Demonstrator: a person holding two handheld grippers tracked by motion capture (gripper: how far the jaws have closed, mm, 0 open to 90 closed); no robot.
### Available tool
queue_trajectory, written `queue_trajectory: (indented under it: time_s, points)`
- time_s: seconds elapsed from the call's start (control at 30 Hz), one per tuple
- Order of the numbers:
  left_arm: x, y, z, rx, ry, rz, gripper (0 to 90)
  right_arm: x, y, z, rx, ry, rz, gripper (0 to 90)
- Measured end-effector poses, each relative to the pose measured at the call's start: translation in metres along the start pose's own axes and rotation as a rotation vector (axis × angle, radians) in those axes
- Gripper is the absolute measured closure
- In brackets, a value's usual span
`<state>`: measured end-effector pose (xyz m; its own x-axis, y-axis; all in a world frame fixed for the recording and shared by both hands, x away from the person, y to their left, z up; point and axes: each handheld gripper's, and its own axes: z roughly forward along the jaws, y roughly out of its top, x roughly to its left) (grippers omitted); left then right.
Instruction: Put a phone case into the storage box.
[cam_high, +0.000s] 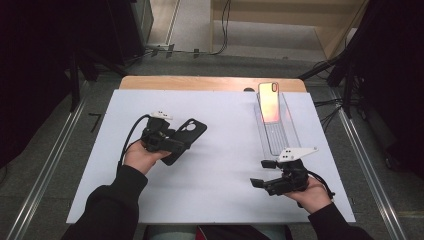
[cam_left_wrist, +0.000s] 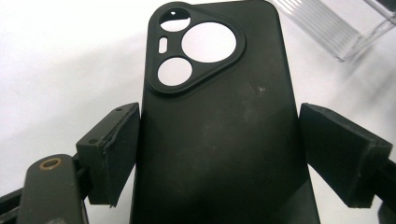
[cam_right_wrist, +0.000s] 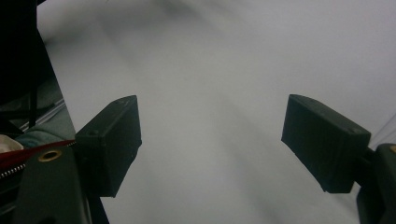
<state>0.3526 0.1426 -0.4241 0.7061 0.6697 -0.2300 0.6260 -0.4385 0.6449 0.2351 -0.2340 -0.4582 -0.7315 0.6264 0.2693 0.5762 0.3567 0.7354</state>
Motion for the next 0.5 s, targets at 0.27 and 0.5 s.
queue_trajectory:
  time_s: [0.27,0.5]
  points:
    - [-0.027,-0.01,0.002,-0.027,0.006,0.01,15.8,0.005,0.009,0.004,0.007,-0.002,0.028,18.0]
    - [-0.043,-0.018,0.003,-0.076,0.031,-0.014,15.7,0.007,0.016,0.008,0.022,-0.001,0.072,18.0]
